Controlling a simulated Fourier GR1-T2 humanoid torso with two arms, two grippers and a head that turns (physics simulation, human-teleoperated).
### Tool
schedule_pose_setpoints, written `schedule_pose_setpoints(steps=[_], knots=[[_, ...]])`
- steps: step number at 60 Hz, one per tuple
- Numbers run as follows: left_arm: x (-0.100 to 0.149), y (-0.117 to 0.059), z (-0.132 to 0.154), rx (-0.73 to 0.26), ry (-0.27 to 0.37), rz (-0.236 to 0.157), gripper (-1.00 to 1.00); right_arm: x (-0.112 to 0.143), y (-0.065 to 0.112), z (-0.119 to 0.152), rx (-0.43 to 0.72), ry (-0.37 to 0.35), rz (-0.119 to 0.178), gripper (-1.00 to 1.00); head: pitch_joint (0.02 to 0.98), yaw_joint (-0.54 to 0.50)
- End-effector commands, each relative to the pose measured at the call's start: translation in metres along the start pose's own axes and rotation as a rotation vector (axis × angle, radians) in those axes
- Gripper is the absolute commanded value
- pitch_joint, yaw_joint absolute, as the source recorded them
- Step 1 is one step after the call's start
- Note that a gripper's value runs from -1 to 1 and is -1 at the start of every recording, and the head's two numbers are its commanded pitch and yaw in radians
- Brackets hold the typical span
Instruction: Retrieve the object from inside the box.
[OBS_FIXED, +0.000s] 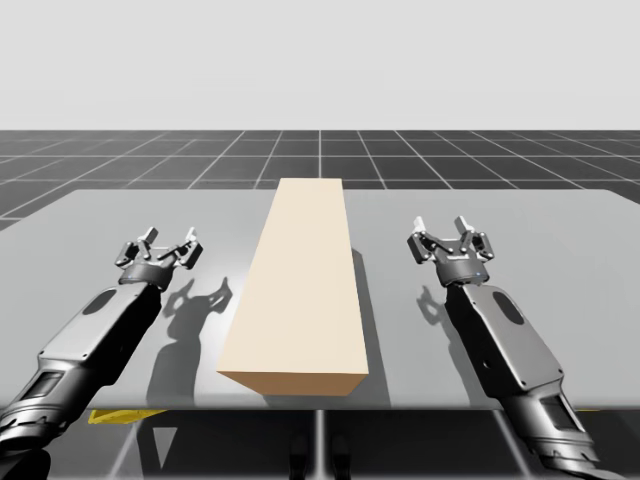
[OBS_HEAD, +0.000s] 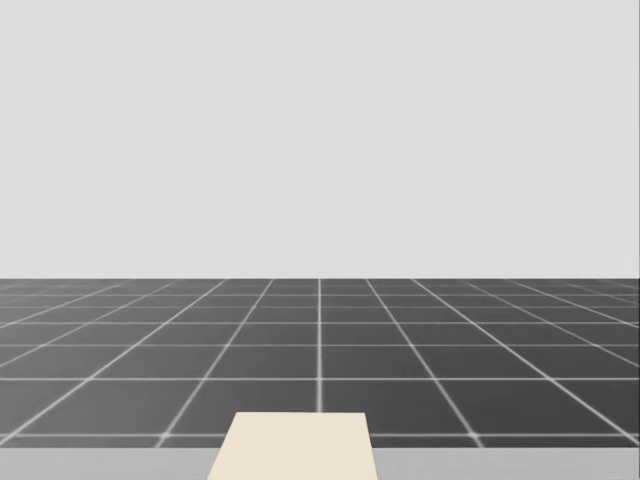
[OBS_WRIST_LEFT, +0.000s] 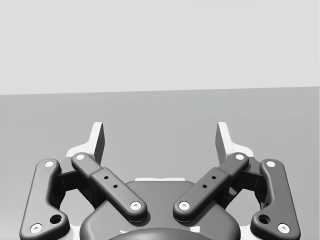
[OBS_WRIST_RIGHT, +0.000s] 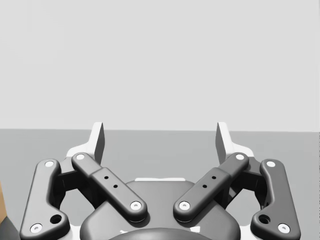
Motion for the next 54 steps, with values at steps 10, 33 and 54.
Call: schedule_pose_setpoints(steps=[10,33,54], knots=[[-0.006,0.002,-0.002,-0.039,0.073,0.015,-1.0,0.001,0.001,0.001,0.037,0.067,-0.016,-1.0,0.06,0.0],[-0.021,-0.029,0.013,-0.409,0.217,-0.085,-1.0,-0.031,0.038,0.015,0.449,0.14,0.027,-1.0,0.065,0.0],[-0.016,-0.076,0.057,-0.832,0.164,-0.223,-1.0,-0.023,0.055,0.035,0.654,0.042,0.066,-1.0,0.078,-0.01]])
